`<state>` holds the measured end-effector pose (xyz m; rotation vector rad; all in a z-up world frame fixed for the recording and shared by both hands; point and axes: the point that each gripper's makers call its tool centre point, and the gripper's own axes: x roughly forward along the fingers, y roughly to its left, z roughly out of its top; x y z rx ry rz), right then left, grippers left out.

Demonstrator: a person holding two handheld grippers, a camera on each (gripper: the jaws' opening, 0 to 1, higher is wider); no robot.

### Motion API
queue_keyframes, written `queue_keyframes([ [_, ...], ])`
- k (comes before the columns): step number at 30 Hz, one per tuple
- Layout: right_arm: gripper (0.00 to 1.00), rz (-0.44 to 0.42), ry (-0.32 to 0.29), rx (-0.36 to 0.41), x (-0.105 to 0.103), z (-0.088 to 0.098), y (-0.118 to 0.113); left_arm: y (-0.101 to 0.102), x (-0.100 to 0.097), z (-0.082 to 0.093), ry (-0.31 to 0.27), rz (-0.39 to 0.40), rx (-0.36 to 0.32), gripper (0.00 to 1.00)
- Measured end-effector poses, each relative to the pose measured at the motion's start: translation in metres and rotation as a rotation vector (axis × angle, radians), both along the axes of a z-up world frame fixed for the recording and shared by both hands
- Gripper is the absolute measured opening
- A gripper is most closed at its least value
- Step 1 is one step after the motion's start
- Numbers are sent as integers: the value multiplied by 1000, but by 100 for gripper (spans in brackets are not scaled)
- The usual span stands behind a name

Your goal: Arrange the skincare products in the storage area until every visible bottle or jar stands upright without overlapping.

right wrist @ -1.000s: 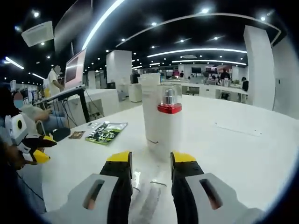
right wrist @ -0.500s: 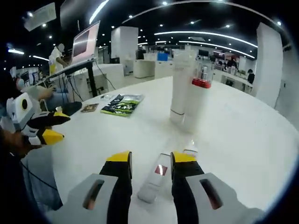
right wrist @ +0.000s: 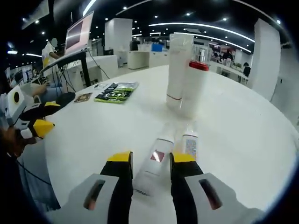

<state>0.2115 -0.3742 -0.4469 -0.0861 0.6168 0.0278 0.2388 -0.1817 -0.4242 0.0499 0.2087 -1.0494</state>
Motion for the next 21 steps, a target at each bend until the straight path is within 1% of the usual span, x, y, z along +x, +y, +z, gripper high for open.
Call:
queue_keyframes([
  [7, 28, 0, 16, 6, 3, -8, 4, 5, 1, 0, 0, 12, 2, 36],
  [11, 28, -7, 18, 28, 8, -9, 4, 8, 2, 0, 0, 21, 3, 36],
  [17, 27, 3, 39, 25, 18, -15, 5, 14, 5, 0, -1, 40, 3, 36],
  [21, 26, 15, 46, 12, 21, -17, 9, 16, 6, 0, 0, 46, 5, 36],
])
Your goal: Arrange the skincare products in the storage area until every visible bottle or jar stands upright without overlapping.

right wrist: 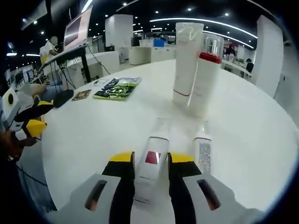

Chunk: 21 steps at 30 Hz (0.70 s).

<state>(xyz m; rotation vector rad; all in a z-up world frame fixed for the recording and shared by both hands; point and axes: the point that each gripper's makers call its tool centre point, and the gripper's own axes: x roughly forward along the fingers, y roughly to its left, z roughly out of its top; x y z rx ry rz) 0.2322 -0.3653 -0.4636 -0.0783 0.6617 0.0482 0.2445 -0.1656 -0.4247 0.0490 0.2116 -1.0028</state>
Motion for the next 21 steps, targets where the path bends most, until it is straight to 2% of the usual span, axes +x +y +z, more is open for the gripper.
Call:
queue_keyframes([
  [5, 23, 22, 25, -12, 3, -8, 4, 3, 2, 0, 3, 10, -4, 36],
  [10, 21, 41, 19, -23, 5, -7, 9, 7, 3, -1, 8, 21, -2, 36],
  [12, 20, 39, 19, 35, 6, -7, 15, 9, 4, -1, 9, 25, -4, 36],
  [16, 20, 55, -4, 44, 8, -2, 21, 12, 5, 0, 15, 36, -11, 35],
  [21, 20, 107, -44, 60, 15, 9, 40, 14, 6, -2, 31, 46, -19, 36],
])
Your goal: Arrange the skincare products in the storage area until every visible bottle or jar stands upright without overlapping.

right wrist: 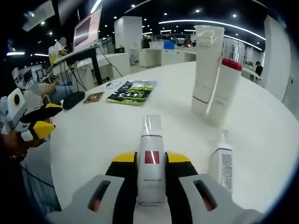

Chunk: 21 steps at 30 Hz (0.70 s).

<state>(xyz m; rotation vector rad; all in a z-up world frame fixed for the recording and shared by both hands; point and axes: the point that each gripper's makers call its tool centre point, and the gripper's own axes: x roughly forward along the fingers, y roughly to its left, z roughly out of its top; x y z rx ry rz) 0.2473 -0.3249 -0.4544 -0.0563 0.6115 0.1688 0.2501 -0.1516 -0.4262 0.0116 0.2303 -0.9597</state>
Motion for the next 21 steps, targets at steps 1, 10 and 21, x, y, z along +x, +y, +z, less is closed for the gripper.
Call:
queue_keyframes([
  [1, 20, 7, -10, 12, 2, 2, 3, 0, 0, 0, 3, 1, -4, 36],
  [10, 20, 130, -124, 68, 15, 29, 52, 1, -4, -2, 165, 4, -98, 37],
  [21, 20, 370, -224, 34, 12, 38, 127, 9, 0, 5, 252, 40, -240, 39],
])
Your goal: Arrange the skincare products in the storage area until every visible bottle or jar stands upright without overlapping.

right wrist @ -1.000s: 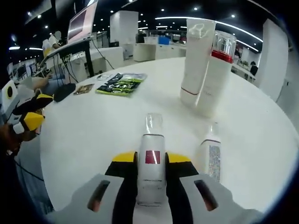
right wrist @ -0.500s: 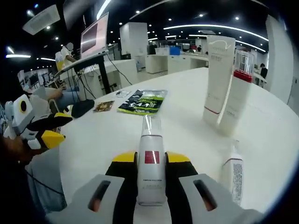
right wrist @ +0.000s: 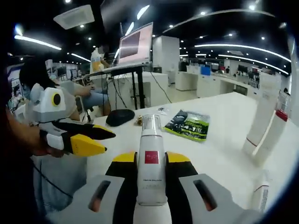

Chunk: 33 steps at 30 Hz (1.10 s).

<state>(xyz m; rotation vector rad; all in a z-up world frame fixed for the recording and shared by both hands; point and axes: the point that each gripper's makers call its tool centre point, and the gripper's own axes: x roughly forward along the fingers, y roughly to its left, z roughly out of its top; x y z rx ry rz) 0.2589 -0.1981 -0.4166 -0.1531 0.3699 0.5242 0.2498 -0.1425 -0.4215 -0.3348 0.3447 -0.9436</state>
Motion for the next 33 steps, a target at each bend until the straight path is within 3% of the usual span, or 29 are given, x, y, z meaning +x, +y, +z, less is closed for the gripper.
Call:
queue_keyframes([
  [3, 20, 29, -19, 3, 1, 3, 10, 4, 3, 10, -32, 26, -61, 39],
  [5, 20, 57, -25, 10, 0, 4, 20, 5, 2, 10, -4, 22, -68, 39],
  [6, 20, 59, -32, 4, 2, 4, 21, 1, -2, 7, 60, -6, -84, 39],
  [13, 20, 121, -59, -24, 0, 3, 37, 6, 1, 13, 53, 14, -119, 36],
  [21, 20, 255, -124, -83, -9, 1, 66, 9, 2, 8, 168, 26, -164, 38],
  [27, 20, 301, -155, -93, -9, 0, 78, 13, 5, 9, 176, 45, -177, 36],
  [33, 20, 320, -162, -76, -9, 0, 82, 14, 4, 15, 134, 41, -163, 32],
])
